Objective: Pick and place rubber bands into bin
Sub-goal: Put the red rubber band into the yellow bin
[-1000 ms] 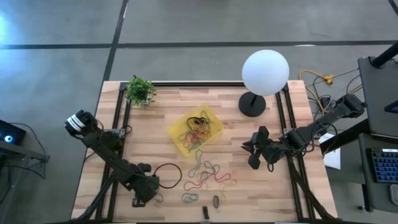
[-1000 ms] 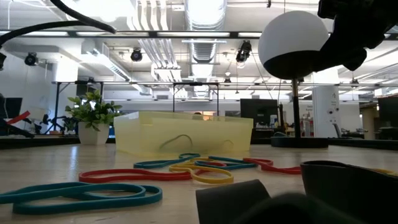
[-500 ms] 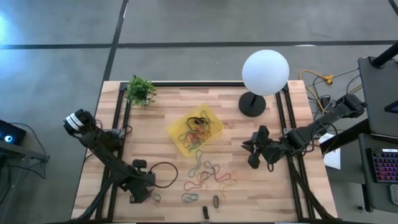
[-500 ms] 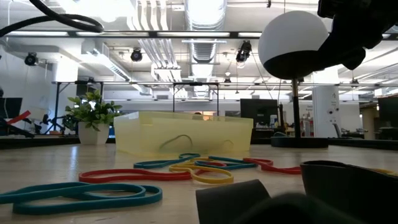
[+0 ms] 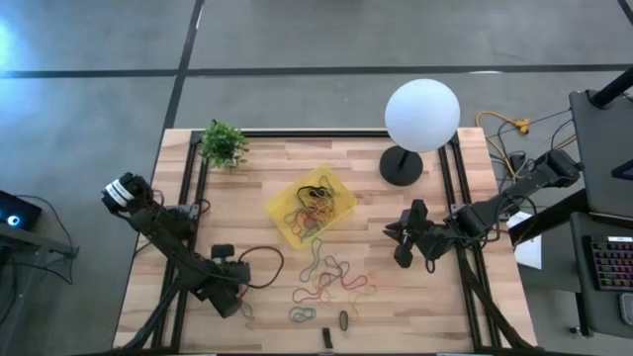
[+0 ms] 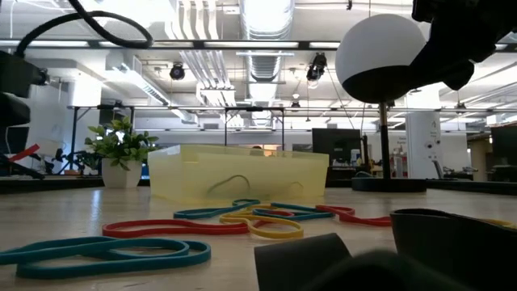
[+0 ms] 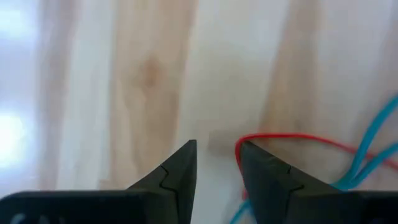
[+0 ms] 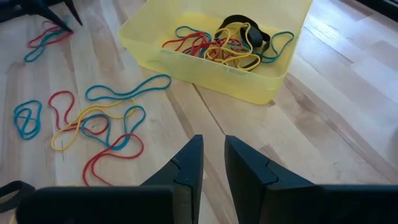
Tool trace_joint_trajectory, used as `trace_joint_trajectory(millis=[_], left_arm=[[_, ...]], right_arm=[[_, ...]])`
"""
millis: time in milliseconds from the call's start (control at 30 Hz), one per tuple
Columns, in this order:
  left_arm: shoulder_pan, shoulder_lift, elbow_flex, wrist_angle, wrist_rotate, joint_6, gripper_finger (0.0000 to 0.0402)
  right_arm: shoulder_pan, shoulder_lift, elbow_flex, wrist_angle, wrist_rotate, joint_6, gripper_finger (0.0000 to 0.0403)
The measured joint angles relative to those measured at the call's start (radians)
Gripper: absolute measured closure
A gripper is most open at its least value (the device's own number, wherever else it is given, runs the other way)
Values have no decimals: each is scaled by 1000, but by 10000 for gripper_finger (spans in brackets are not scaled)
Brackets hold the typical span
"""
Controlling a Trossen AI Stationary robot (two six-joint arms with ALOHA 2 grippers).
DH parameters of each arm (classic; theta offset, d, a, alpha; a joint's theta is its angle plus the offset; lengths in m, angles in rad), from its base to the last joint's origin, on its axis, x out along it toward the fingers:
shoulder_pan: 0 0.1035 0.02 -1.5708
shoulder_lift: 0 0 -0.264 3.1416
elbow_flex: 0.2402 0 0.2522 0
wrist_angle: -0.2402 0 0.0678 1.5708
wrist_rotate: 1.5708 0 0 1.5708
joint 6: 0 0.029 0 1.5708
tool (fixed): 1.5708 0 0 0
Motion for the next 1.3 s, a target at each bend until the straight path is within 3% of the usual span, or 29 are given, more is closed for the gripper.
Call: trace_joint_trajectory(millis=[433, 600, 900, 1300], left_arm=[[89, 2, -5, 3, -275, -139, 295], [116, -4, -2, 22, -269, -85, 295], [114, -6, -2, 205, -158, 232, 295], [120, 18, -1, 187, -146, 229, 295]], right_arm=[[1, 0, 0, 32, 19, 0, 346], [1, 0, 0, 36, 18, 0, 346], [1, 0, 0, 53, 18, 0, 346], [1, 0, 0, 53, 17, 0, 346]])
